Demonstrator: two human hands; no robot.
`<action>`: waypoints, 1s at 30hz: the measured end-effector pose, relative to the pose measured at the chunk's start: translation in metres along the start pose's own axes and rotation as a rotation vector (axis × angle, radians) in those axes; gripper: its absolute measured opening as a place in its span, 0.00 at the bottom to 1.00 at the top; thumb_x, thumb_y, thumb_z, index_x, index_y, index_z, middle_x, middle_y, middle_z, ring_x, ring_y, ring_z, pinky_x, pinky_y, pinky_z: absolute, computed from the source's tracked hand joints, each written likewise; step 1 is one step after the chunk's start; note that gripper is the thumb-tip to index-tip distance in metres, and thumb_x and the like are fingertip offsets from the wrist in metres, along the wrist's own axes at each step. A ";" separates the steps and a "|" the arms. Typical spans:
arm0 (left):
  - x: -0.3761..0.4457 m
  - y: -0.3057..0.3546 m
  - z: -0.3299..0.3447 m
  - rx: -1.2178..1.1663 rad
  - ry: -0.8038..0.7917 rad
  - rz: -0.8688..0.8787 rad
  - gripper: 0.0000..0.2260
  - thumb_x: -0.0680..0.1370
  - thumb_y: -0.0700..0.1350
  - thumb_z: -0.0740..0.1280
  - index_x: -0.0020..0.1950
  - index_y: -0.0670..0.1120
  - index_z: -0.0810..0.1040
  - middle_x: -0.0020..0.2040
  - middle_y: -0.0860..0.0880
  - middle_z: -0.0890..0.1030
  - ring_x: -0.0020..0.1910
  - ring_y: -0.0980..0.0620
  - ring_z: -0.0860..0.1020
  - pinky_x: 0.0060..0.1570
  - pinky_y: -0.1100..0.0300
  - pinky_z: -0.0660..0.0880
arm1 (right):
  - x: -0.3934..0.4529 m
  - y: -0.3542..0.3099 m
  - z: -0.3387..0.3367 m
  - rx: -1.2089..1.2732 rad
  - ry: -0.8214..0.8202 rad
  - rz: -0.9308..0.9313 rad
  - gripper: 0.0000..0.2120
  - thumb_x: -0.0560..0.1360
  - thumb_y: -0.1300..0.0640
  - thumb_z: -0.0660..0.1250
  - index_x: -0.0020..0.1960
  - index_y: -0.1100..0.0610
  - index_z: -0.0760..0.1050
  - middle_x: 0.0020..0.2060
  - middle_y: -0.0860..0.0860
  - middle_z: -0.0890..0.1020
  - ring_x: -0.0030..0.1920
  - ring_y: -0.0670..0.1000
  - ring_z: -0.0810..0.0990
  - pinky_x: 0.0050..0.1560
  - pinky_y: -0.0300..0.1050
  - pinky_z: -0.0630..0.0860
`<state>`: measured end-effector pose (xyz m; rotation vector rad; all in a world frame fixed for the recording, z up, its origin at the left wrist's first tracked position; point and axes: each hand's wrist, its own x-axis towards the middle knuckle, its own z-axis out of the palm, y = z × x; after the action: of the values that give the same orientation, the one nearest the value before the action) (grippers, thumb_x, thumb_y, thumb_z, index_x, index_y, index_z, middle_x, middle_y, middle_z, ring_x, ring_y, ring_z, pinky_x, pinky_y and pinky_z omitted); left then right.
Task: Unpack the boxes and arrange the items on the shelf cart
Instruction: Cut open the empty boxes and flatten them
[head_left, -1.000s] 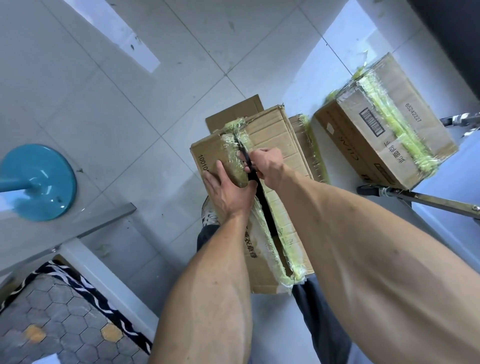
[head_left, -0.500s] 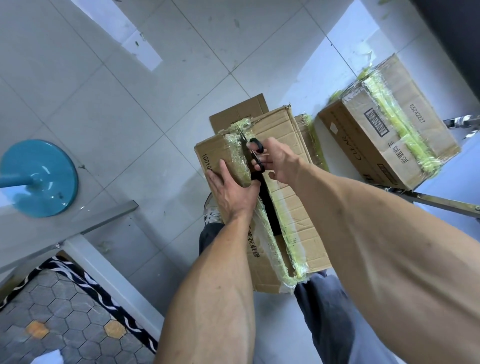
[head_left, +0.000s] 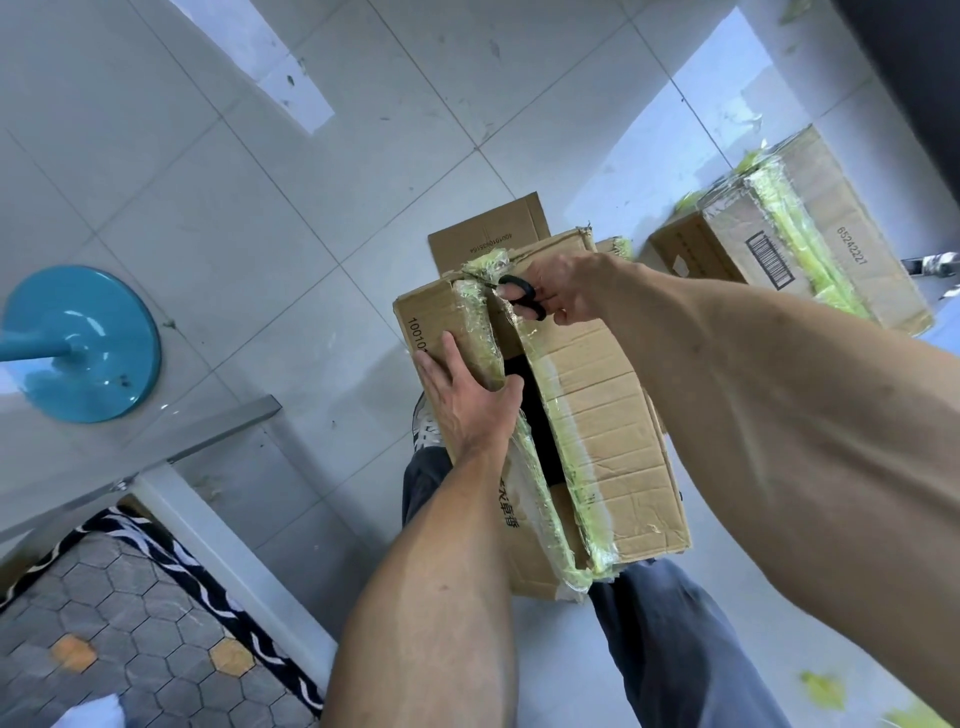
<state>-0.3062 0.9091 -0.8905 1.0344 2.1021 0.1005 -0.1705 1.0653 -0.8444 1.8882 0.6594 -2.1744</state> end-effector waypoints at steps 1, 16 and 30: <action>0.000 -0.002 -0.001 -0.008 0.003 -0.005 0.47 0.63 0.62 0.64 0.78 0.60 0.44 0.81 0.50 0.42 0.80 0.48 0.47 0.70 0.40 0.64 | 0.000 -0.002 0.001 -0.009 -0.044 0.010 0.13 0.76 0.51 0.69 0.36 0.52 0.70 0.32 0.50 0.75 0.32 0.47 0.66 0.33 0.42 0.58; -0.016 0.009 -0.014 -0.237 0.067 0.091 0.39 0.69 0.56 0.59 0.80 0.49 0.55 0.78 0.45 0.61 0.75 0.47 0.62 0.67 0.55 0.62 | 0.002 0.045 0.071 0.700 0.313 -0.204 0.18 0.72 0.55 0.73 0.55 0.66 0.79 0.31 0.53 0.77 0.27 0.49 0.74 0.27 0.35 0.71; -0.021 -0.030 -0.065 -0.072 0.277 0.032 0.23 0.74 0.59 0.61 0.64 0.48 0.76 0.51 0.47 0.80 0.50 0.45 0.78 0.46 0.55 0.73 | 0.001 0.063 0.096 0.485 0.699 -0.069 0.14 0.67 0.51 0.73 0.51 0.52 0.78 0.43 0.50 0.79 0.46 0.53 0.79 0.45 0.40 0.72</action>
<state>-0.3617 0.8905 -0.8436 1.0611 2.3107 0.3507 -0.2297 0.9668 -0.8500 2.9647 0.2925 -1.7836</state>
